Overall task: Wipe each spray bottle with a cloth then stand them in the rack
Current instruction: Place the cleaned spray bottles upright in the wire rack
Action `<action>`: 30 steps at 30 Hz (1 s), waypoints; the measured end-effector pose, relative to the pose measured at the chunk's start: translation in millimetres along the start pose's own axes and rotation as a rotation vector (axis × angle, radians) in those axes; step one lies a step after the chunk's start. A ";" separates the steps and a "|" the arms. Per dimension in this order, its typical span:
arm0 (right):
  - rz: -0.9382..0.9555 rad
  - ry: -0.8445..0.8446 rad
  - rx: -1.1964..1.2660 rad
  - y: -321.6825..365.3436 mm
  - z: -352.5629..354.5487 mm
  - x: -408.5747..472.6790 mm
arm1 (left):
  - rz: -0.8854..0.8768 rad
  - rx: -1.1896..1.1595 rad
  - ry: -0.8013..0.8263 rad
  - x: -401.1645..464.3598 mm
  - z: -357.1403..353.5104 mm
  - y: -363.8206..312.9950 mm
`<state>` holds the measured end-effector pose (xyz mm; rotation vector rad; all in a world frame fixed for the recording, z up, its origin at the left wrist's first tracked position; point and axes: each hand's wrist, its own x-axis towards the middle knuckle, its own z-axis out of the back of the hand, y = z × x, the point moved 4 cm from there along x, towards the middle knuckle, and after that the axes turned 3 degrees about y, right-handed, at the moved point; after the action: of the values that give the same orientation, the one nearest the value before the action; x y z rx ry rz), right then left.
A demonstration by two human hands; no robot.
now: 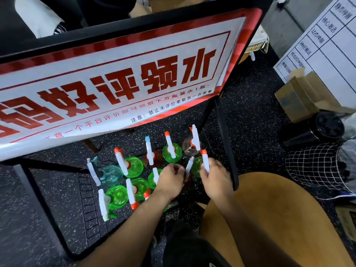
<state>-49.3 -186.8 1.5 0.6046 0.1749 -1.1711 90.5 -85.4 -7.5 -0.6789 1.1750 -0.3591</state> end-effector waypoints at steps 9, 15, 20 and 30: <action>0.012 0.028 -0.005 0.1 1.5 3.4 | -0.023 0.105 0.087 4.0 -13.2 -9.0; 0.012 0.026 0.000 1.3 1.2 3.6 | -0.021 0.233 0.110 4.8 -17.7 -6.8; 0.016 0.012 0.020 0.4 1.7 2.0 | 0.026 -0.200 -0.050 6.1 -12.3 2.5; 0.027 0.020 -0.025 6.9 4.7 0.0 | -0.002 -0.212 -0.055 7.5 -12.5 2.2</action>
<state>-43.9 -187.6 7.8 0.5956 0.1973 -1.1355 81.5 -91.8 -17.1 -0.8694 1.1693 -0.2173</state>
